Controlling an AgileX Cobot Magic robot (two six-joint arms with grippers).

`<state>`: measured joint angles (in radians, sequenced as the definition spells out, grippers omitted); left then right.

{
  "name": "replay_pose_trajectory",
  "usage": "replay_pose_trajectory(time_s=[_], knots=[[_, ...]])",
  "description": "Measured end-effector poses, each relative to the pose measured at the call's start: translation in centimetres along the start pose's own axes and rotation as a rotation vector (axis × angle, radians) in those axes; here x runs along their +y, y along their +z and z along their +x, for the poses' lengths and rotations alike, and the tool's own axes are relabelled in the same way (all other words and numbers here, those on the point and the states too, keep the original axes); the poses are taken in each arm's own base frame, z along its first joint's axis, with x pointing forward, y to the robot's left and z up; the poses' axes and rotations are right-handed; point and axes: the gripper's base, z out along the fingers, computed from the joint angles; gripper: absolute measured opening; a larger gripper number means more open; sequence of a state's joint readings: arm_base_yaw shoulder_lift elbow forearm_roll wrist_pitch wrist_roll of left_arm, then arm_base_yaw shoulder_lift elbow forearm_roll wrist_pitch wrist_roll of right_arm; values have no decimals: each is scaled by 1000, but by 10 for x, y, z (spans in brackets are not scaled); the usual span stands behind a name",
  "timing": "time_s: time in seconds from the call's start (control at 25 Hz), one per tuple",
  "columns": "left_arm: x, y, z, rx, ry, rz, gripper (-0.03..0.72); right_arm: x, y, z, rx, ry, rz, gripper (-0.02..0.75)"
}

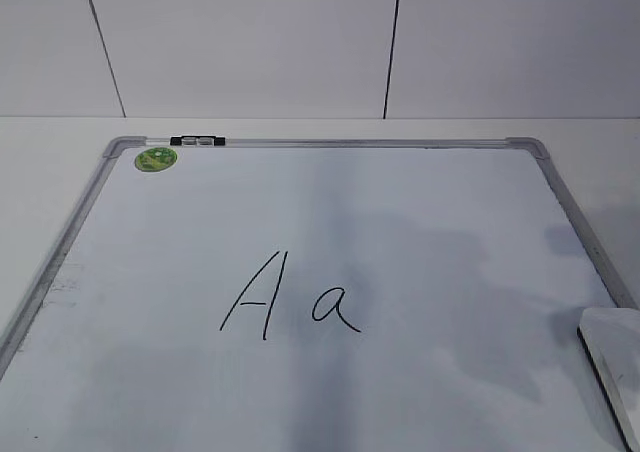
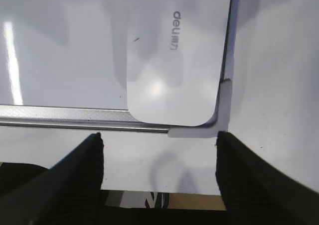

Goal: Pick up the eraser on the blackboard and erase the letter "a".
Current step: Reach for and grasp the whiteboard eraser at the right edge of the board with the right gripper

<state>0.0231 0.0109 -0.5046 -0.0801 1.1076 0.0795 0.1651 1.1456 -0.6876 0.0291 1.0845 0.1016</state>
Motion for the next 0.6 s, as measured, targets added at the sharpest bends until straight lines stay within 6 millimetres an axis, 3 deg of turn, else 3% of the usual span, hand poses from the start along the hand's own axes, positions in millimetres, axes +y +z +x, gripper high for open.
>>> replay_pose_trajectory(time_s=[0.32,0.6], knots=[[0,0,0,0,0,0,433,1,11,-10,12,8,2,570],[0,0,0,0,0,0,433,1,14,-14,-20,10,-1,675]])
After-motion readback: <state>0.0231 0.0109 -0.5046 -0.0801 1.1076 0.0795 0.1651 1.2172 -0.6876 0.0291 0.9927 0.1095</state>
